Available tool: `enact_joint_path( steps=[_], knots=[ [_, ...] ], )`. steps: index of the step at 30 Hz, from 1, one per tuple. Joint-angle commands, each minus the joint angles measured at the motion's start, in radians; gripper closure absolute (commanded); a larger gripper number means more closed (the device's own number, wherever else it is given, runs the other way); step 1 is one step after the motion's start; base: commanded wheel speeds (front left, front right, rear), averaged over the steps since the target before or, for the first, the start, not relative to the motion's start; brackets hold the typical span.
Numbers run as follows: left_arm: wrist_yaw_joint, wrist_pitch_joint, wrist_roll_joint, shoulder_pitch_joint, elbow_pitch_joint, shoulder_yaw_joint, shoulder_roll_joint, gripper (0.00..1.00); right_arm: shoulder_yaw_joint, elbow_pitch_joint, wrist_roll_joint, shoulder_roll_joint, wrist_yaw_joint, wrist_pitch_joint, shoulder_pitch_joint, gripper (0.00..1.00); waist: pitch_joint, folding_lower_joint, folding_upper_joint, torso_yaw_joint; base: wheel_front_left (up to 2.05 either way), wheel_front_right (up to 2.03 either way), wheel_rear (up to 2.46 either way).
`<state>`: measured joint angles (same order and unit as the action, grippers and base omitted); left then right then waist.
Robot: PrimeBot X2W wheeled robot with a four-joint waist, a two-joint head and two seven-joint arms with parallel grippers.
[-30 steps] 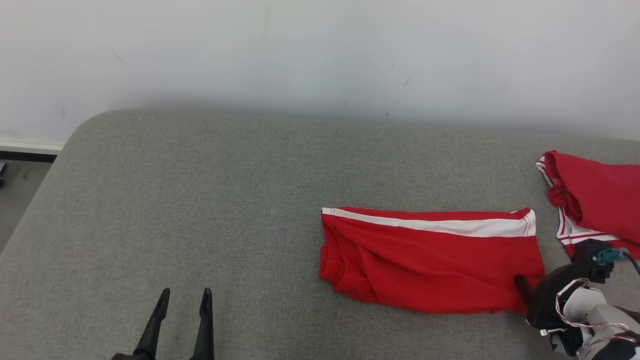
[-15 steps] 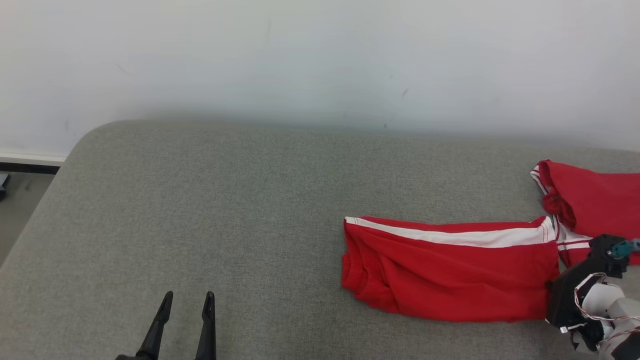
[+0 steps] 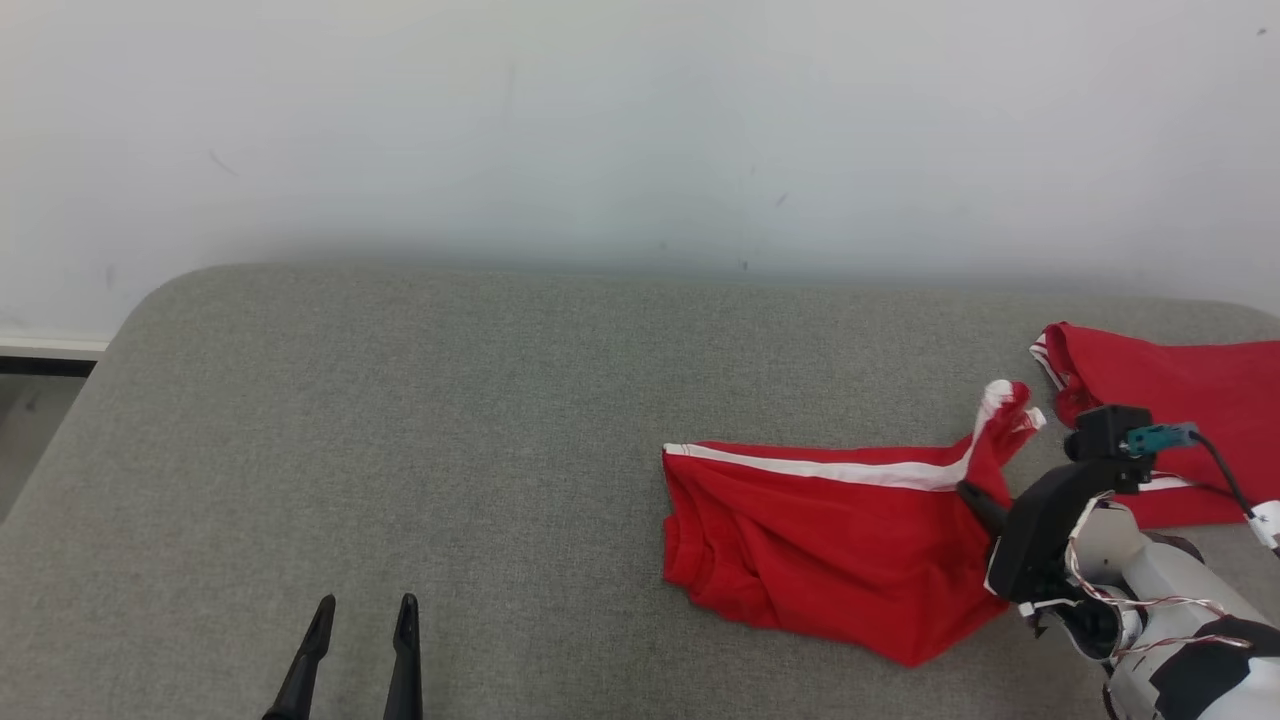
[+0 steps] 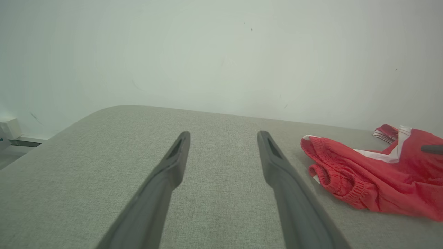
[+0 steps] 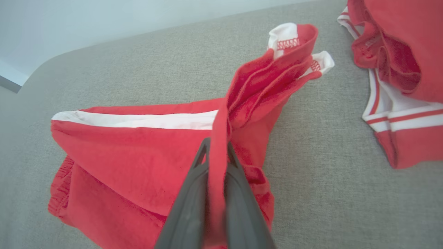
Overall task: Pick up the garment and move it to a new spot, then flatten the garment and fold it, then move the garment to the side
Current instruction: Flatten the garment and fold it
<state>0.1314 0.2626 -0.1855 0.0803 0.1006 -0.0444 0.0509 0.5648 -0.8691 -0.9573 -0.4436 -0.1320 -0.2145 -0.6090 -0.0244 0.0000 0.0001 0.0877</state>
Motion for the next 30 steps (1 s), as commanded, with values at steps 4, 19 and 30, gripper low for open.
enact_joint_path(
  steps=[4,19,30],
  knots=[
    [-0.002,0.003,-0.01,0.011,-0.003,0.002,-0.001,0.0,0.022,0.114,-0.03,0.016,0.002,-0.034,0.038,1.0,-0.005,0.0,-0.0001,-0.005,0.0,0.0,0.0],
    [-0.002,0.003,-0.027,-0.021,0.012,-0.048,-0.001,0.0,0.062,0.193,-0.003,0.204,0.002,-0.071,0.03,1.0,0.007,0.0,-0.0001,0.069,0.0,0.0,0.0],
    [-0.002,0.003,-0.025,-0.036,0.022,-0.078,-0.001,0.0,0.065,-0.047,0.069,0.34,0.002,0.034,-0.002,1.0,0.016,0.0,-0.0001,0.113,0.0,0.0,0.0]
  ],
)
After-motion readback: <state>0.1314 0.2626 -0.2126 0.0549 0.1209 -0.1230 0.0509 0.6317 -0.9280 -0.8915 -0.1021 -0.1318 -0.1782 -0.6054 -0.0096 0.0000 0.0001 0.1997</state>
